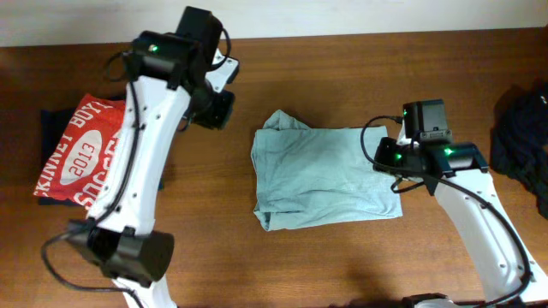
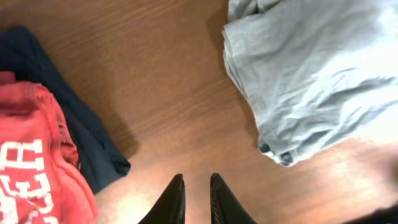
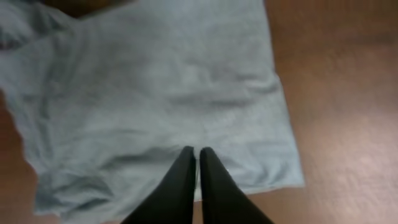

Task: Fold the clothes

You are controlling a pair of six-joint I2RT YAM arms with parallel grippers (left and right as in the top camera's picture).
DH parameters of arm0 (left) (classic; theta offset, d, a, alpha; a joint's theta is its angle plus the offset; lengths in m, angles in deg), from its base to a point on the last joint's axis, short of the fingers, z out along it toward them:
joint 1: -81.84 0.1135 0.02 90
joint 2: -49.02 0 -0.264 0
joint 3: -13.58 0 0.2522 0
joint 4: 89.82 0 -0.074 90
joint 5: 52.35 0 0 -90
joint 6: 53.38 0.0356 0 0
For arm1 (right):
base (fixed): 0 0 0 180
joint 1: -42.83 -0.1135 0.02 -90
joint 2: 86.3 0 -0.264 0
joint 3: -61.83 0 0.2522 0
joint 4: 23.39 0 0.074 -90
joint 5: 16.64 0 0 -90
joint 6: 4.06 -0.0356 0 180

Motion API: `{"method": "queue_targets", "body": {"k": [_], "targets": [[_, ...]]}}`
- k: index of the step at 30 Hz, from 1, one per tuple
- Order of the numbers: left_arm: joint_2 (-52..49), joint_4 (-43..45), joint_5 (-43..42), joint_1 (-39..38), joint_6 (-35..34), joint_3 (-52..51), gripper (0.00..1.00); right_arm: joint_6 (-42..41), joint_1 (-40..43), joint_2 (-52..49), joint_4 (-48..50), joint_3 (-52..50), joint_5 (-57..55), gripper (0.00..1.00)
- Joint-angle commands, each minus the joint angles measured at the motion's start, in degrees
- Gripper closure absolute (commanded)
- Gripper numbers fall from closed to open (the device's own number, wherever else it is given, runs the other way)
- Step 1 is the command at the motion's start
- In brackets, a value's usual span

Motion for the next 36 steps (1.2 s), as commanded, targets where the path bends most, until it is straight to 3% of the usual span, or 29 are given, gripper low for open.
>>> {"method": "queue_targets", "body": {"k": [1, 4, 9, 12, 19, 28, 36], "targets": [[-1.2, 1.4, -4.1, -2.7, -1.4, -5.2, 0.85, 1.8, 0.2, -2.9, 2.4, 0.8, 2.9, 0.87], [-1.2, 7.5, -6.5, -6.7, 0.3, -15.8, 0.85, 1.8, 0.3, -6.9, 5.6, 0.8, 2.9, 0.87], [-1.2, 18.9, -7.1, -13.0, 1.8, -34.6, 0.99, 1.8, 0.3, -15.1, 9.2, 0.8, 2.9, 0.93], [-1.2, 23.2, -7.5, -15.5, 2.3, -41.1, 0.99, 1.8, 0.6, -18.7, 10.6, 0.8, 2.9, 0.96], [-1.2, 30.4, -13.0, -16.7, 1.4, -48.1, 0.99, 1.8, 3.0, -21.4, 15.1, 0.8, 5.0, 0.96], [-1.2, 37.6, -13.3, -16.7, 1.2, -57.0, 1.0, 2.2, 3.6, -24.3, 19.6, 0.8, 7.8, 0.96], [-1.2, 37.8, -13.3, -16.6, 1.2, -59.8, 0.99, 1.0, 3.7, -29.7, 24.4, 0.8, -2.3, 0.96]]}}
